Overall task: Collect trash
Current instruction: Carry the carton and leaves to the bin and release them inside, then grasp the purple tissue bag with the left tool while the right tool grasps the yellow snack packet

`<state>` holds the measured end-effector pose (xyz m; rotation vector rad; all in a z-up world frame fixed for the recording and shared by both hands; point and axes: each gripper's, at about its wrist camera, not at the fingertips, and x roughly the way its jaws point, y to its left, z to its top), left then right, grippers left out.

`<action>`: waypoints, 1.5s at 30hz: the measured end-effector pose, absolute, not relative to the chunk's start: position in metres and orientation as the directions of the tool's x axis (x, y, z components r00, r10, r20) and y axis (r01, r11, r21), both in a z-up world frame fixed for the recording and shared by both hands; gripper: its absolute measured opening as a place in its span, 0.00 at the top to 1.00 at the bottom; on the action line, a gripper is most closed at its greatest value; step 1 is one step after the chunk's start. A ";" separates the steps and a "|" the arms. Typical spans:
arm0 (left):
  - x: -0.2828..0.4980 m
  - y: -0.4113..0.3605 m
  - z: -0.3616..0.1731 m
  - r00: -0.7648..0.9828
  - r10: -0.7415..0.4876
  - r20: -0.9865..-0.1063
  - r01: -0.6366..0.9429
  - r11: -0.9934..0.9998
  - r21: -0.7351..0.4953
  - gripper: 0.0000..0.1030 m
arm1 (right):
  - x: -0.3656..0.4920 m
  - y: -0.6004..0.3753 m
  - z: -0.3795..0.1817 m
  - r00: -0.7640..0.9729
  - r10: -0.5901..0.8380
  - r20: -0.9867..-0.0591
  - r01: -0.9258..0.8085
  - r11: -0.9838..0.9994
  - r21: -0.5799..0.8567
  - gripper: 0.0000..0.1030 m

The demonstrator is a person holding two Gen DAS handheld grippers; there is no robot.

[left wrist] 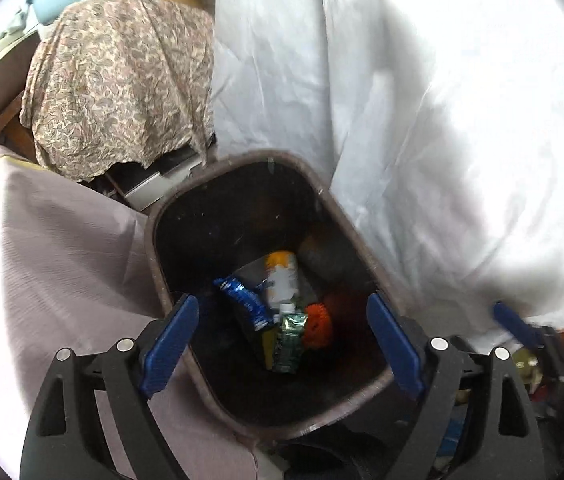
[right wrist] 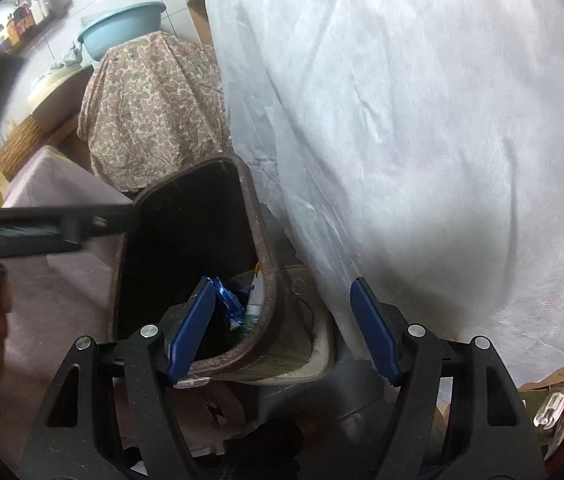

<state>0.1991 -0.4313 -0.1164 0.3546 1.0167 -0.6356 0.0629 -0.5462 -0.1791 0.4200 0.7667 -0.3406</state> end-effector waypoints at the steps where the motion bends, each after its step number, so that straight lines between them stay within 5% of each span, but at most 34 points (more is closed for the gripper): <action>1: 0.196 -0.426 -0.109 0.377 -0.338 -0.862 0.644 0.764 -0.018 0.16 | 0.063 -0.544 -0.177 0.677 -0.138 -0.723 0.439 0.864 0.246 0.32; 14: 0.162 -0.263 -0.031 0.592 -0.368 -0.717 0.591 0.803 0.076 0.09 | 0.081 -0.453 -0.120 0.763 0.007 -0.646 0.230 0.931 0.282 0.32; 24: 0.167 -0.094 -0.003 0.719 -0.273 -0.639 0.321 0.946 -0.043 0.09 | 0.111 -0.353 -0.083 0.771 0.145 -0.620 0.008 0.971 0.238 0.32; 35: 0.197 0.067 -0.016 0.760 -0.090 -0.644 0.080 0.996 -0.046 0.09 | 0.136 -0.222 -0.046 0.752 0.264 -0.604 -0.272 0.959 0.080 0.32; 45: 0.244 0.122 -0.029 0.739 -0.086 -0.668 0.125 0.992 0.010 0.15 | 0.188 -0.098 -0.009 0.703 0.370 -0.608 -0.487 0.873 -0.033 0.37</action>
